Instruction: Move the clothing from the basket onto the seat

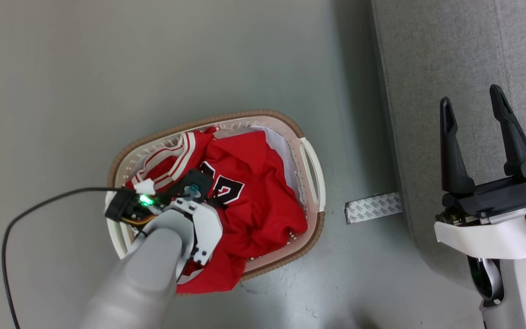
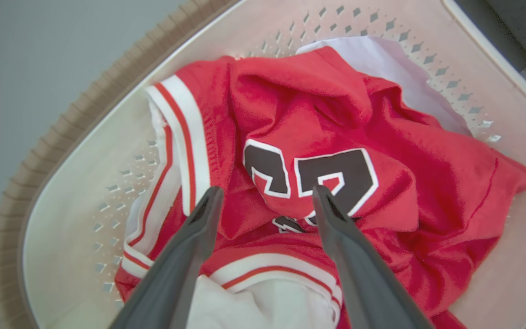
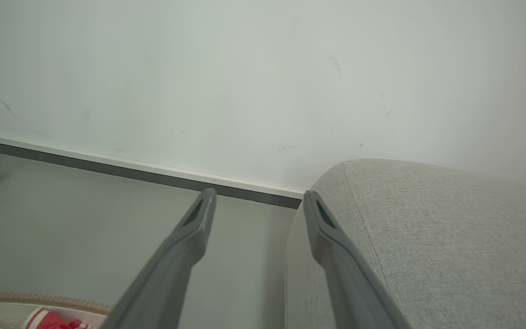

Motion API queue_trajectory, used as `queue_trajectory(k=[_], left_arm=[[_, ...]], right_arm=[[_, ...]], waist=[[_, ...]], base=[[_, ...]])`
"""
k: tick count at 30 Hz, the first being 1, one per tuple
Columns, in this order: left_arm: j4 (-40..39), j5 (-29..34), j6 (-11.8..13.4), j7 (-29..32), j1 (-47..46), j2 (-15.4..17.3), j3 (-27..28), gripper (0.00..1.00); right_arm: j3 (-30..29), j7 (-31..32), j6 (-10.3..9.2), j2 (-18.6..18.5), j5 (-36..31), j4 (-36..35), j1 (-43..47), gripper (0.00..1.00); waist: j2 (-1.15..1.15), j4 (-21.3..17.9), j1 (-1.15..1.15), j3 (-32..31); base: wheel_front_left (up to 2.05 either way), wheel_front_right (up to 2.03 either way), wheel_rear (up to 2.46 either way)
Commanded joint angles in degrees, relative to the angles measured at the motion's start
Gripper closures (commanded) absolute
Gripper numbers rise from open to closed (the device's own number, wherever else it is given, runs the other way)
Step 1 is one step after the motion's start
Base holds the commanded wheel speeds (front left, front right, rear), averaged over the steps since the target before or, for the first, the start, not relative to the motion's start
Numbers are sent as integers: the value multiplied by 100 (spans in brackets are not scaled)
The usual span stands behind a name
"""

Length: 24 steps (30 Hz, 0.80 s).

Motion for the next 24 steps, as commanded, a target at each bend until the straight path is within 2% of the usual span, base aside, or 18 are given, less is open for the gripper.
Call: queue_trajectory(k=[1, 24], left_arm=[[80, -21, 36, -74, -136, 52, 1, 0], [669, -100, -15, -168, -971, 5, -397, 0]], right_arm=[[19, -1, -12, -4, -6, -35, -27, 0], [113, -1, -12, -3, 281, -257, -278, 0]], waist=[[0, 11, -1, 56], [0, -199, -1, 1001]], base=[[0, 0, 0], [0, 0, 0]])
